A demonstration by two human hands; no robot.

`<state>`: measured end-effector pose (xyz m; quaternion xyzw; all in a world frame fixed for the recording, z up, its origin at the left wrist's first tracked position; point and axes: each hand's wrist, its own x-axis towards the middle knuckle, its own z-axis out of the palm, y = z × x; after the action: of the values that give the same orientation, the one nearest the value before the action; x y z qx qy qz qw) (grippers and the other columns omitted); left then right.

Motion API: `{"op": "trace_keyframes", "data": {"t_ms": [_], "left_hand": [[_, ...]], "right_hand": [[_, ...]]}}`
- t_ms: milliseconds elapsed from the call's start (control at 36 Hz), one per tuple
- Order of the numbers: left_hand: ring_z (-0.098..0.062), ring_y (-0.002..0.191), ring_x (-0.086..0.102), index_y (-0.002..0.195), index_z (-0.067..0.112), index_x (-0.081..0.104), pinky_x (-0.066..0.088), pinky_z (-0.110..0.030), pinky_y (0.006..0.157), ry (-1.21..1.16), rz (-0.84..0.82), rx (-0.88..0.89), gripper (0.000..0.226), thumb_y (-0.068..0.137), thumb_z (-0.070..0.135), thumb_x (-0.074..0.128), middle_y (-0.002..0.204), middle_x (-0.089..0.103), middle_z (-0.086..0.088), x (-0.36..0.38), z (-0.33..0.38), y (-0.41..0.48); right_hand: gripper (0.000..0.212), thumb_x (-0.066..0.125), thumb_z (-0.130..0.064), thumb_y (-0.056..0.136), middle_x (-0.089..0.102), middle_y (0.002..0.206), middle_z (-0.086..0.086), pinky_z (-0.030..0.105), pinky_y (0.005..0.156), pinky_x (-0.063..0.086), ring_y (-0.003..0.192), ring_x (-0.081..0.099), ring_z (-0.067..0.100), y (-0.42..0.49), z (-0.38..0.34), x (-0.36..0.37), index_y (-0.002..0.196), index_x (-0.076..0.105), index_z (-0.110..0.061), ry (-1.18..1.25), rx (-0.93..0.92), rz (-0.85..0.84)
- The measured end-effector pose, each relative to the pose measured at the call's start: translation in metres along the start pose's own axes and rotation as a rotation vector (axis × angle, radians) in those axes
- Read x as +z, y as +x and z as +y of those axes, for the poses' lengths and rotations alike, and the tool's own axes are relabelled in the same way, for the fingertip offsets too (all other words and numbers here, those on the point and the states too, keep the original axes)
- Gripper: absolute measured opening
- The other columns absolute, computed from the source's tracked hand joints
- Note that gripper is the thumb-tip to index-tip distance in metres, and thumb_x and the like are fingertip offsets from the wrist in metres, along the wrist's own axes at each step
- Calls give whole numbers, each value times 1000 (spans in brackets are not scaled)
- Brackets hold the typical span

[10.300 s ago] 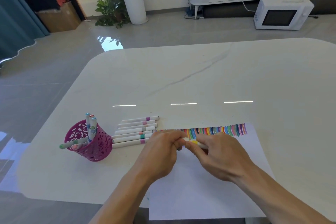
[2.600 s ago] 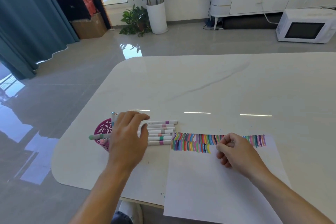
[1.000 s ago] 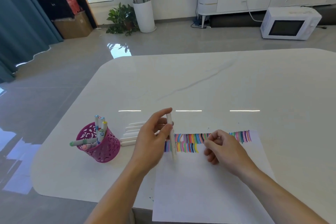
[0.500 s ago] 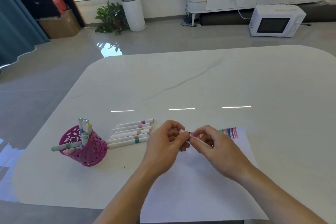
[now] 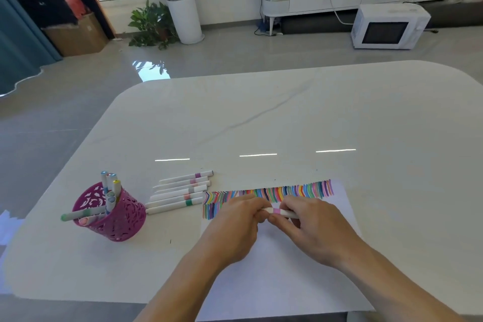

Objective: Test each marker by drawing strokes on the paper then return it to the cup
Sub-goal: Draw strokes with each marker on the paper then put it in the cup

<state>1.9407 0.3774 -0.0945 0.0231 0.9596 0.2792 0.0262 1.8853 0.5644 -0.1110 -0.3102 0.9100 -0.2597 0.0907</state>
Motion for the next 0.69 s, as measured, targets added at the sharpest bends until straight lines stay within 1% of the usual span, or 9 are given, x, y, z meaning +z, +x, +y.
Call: {"op": "trace_keyframes", "data": {"t_ms": [111, 167, 222, 278, 333, 444, 556, 639, 694], "left_hand": [[-8, 74, 55, 96, 24, 69, 43, -20, 66, -3, 42, 1, 27, 97, 7, 48, 81, 59, 12, -3, -1, -3], [-9, 72, 56, 97, 22, 70, 41, -16, 65, -19, 72, 12, 27, 96, 5, 49, 80, 61, 10, -4, -1, -5], [-9, 71, 58, 100, 22, 72, 41, -14, 64, -38, 107, 25, 29, 95, 4, 50, 81, 63, 10, -4, -2, -7], [-9, 71, 59, 100, 22, 73, 42, -13, 63, -45, 136, 36, 29, 95, 3, 52, 82, 65, 10, -4, -3, -9], [-9, 73, 60, 99, 22, 73, 44, -15, 63, -53, 162, 38, 30, 93, 2, 52, 82, 65, 10, -3, -4, -11], [-7, 73, 61, 98, 25, 73, 47, -19, 61, -71, 190, 35, 32, 91, 3, 50, 79, 65, 12, -1, -6, -16], [-7, 70, 59, 94, 25, 71, 48, -23, 61, -55, 214, 32, 33, 87, 1, 49, 74, 64, 11, 0, -7, -16], [-8, 70, 60, 95, 26, 71, 49, -24, 61, -65, 213, 27, 32, 89, 1, 51, 73, 64, 11, 1, -6, -16], [-8, 71, 59, 95, 26, 72, 49, -24, 62, -61, 214, 14, 34, 89, 0, 52, 72, 63, 12, 1, -6, -17]], "right_hand": [[42, 41, -67, 99, 53, 70, -10, 25, 56, 33, 63, 50, 13, 2, -6, 1, 76, 41, -32, -32, -3, -12], [44, 40, -67, 99, 52, 67, -10, 26, 55, 31, 62, 49, 14, 2, -9, 3, 72, 35, -33, -36, -9, -6], [45, 39, -68, 99, 51, 64, -10, 25, 54, 31, 59, 48, 14, 3, -10, 3, 70, 33, -34, -39, -15, -1], [46, 40, -68, 98, 49, 61, -10, 23, 51, 28, 56, 46, 12, 4, -10, 3, 70, 34, -33, -45, -27, 5], [47, 38, -70, 97, 47, 58, -10, 22, 50, 27, 54, 45, 11, 4, -9, 3, 69, 35, -32, -52, -49, 23], [55, 27, -77, 92, 48, 55, -9, 21, 48, 27, 53, 46, 13, 4, -9, 5, 71, 41, -28, -57, -82, 51], [54, 26, -78, 93, 47, 54, -10, 20, 48, 27, 51, 47, 12, 5, -9, 6, 70, 40, -31, -67, -84, 47], [53, 24, -79, 92, 44, 52, -12, 20, 46, 25, 48, 44, 11, 4, -10, 5, 67, 37, -34, -78, -85, 42], [58, 20, -81, 90, 45, 52, -11, 20, 46, 25, 48, 45, 11, 3, -11, 5, 68, 41, -32, -86, -74, 44]]}}
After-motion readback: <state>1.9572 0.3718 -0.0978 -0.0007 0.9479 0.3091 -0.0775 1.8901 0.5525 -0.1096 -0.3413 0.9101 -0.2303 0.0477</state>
